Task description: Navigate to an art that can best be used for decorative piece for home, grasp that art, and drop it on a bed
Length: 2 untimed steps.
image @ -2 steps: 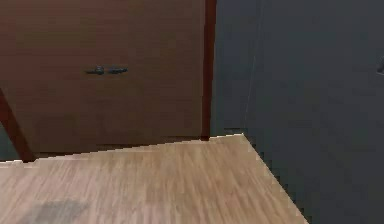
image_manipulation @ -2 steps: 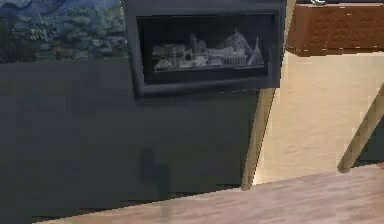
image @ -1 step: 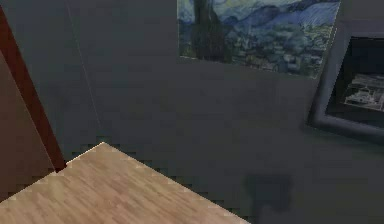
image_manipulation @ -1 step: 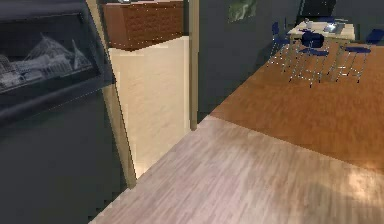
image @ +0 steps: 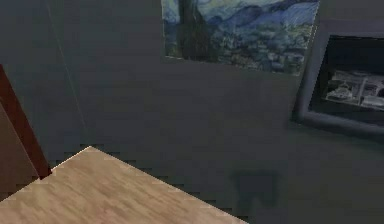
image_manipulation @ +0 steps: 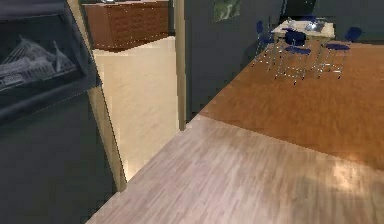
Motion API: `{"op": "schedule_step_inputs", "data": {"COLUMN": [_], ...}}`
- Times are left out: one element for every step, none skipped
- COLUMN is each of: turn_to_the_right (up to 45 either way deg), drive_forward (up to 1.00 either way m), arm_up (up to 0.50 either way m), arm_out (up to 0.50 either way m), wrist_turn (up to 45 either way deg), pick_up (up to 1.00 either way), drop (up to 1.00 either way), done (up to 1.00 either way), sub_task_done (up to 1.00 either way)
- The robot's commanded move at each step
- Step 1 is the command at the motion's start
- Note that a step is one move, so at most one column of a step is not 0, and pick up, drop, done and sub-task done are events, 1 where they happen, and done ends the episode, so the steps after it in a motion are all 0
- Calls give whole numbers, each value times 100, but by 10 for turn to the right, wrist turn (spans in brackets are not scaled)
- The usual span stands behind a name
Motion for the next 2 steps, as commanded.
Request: {"op": "schedule_step_inputs", "data": {"turn_to_the_right": [0, -450], "drive_forward": [5, 0], "arm_up": [0, 0], "arm_out": [0, 0], "wrist_turn": [0, 0], "pick_up": [0, 0], "drop": [0, 0], "done": [0, 0], "sub_task_done": [0, 0]}}
